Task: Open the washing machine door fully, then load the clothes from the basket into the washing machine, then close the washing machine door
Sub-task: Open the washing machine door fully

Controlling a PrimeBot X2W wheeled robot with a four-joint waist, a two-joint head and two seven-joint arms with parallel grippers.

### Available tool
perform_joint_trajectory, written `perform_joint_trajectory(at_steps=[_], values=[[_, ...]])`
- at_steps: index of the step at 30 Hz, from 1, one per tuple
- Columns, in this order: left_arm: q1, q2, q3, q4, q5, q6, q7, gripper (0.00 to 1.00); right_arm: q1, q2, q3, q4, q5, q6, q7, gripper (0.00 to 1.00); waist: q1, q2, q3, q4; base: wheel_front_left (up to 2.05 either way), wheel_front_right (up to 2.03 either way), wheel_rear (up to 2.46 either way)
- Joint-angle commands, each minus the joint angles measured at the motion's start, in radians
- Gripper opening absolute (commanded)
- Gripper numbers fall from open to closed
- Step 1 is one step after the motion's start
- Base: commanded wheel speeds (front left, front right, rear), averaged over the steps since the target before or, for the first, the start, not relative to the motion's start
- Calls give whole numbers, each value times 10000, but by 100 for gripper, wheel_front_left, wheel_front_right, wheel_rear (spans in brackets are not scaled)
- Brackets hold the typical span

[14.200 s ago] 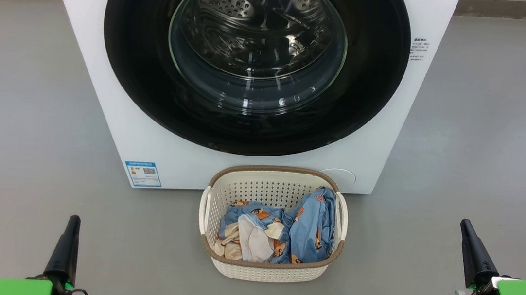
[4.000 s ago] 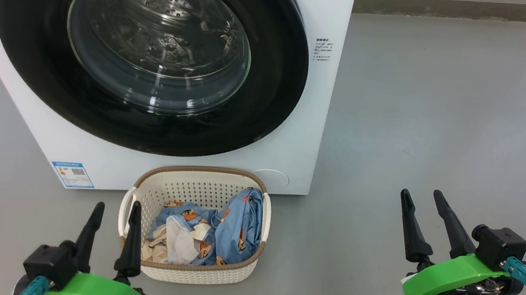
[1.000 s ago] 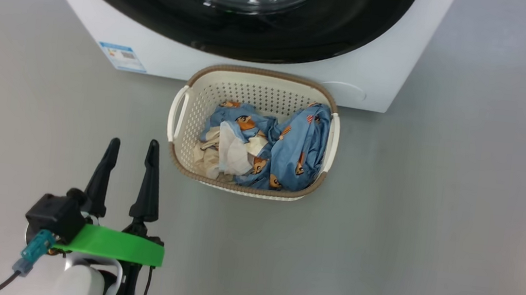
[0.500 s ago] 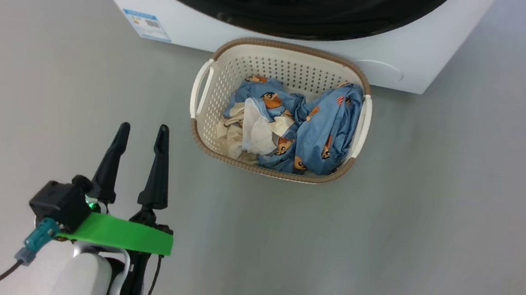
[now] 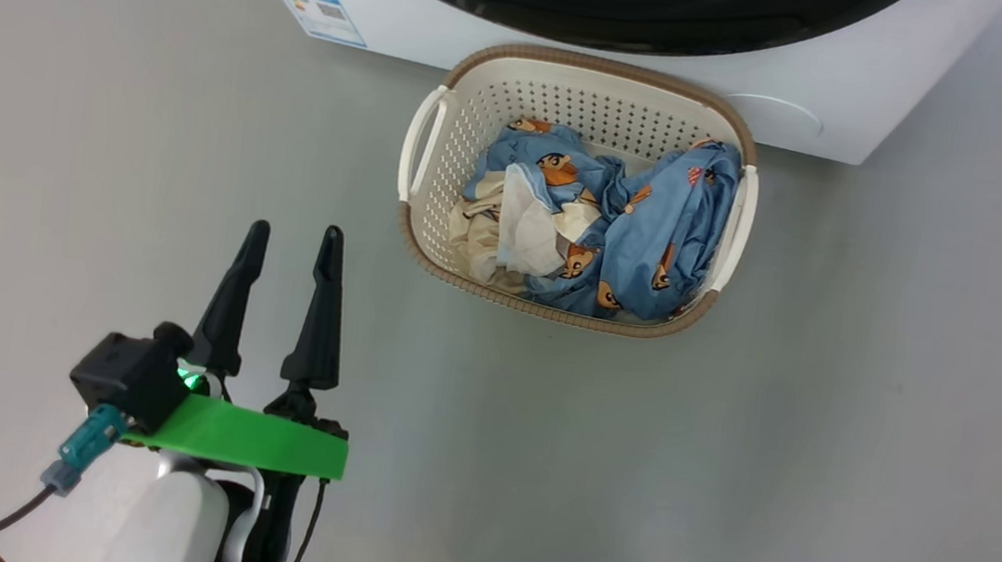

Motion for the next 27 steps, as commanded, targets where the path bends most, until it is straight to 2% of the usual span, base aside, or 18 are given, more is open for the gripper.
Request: perform_joint_trajectory(at_steps=[1,18,27], values=[[-125,146,238,-191,-130,69,-65,100,-197,92,84,-179,-209,77,70,0,0,0,13,90,0,0,0],[-98,146,-42,-168,-428,160,-65,100,-1071,150,573,947,-940,77,-135,0,0,0,106,719,0,0,0],[95,146,143,-53,-374,188,-65,100,-442,434,967,1114,-958,77,344,0,0,0,-423,570,0,0,0]])
